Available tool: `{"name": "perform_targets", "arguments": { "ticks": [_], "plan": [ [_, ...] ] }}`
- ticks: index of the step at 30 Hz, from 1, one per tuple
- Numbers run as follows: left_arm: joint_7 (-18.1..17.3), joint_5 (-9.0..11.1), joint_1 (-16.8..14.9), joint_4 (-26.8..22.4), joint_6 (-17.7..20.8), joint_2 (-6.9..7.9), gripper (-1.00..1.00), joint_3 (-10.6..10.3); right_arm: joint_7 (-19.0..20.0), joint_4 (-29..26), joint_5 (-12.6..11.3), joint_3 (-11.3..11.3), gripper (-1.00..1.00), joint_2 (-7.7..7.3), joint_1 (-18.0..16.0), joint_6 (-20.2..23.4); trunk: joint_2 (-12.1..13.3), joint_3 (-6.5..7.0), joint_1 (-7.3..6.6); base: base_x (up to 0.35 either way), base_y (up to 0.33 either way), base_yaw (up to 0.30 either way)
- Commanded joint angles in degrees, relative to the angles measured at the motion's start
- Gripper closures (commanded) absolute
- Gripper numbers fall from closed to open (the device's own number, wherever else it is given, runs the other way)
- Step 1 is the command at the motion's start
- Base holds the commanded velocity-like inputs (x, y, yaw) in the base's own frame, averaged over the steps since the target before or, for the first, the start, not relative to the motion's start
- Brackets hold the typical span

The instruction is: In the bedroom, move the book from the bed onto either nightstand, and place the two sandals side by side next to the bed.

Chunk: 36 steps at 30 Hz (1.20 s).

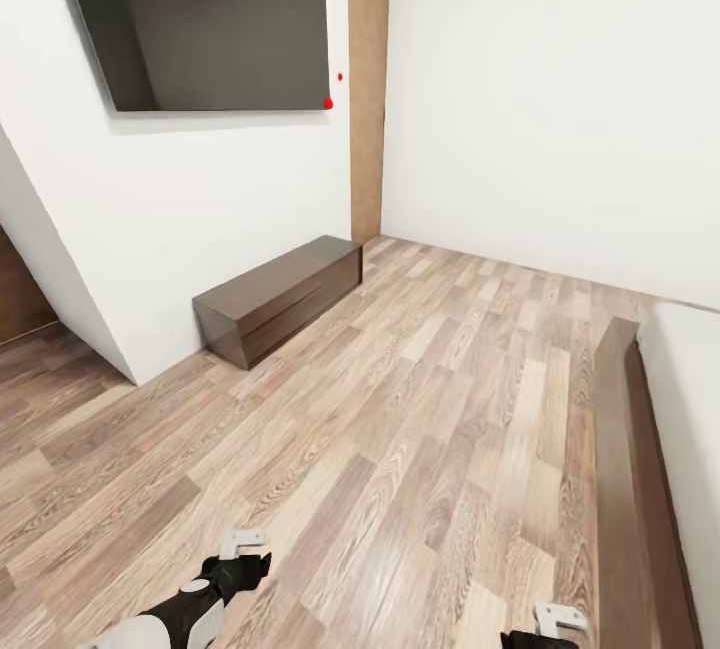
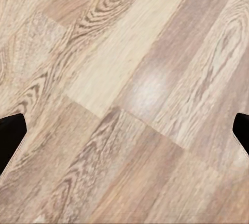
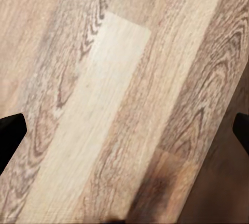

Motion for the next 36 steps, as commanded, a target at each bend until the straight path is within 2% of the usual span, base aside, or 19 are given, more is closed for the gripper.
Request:
{"name": "perform_targets", "arguments": {
  "ticks": [1,13,25,36],
  "plan": [
    [-0.2,-0.4,0.0,0.0,-0.2,0.02,-1.00,0.5,0.1,0.1,0.6,-0.5,-1.00,0.06,-0.1,-0.2,0.0,-0.05,0.03,0.333,0.000,-0.016],
    [-0.2,-0.4,0.0,0.0,-0.2,0.02,-1.00,0.5,0.1,0.1,0.7,-0.5,-1.00,0.15,0.0,-0.2,0.0,-0.05,0.03,0.334,0.000,-0.190],
    [-0.3,-0.4,0.0,0.0,-0.2,0.03,-1.00,0.5,0.1,0.1,0.6,-0.5,-1.00,0.18,0.0,-0.2,0.0,-0.05,0.03,0.334,0.000,-0.046],
    [-0.3,-0.4,0.0,0.0,-0.1,0.10,-1.00,0.5,0.1,0.1,0.6,-0.4,-1.00,0.15,0.0,-0.2,0.0,-0.05,0.03,0.334,0.000,-0.249]
  ]
}}
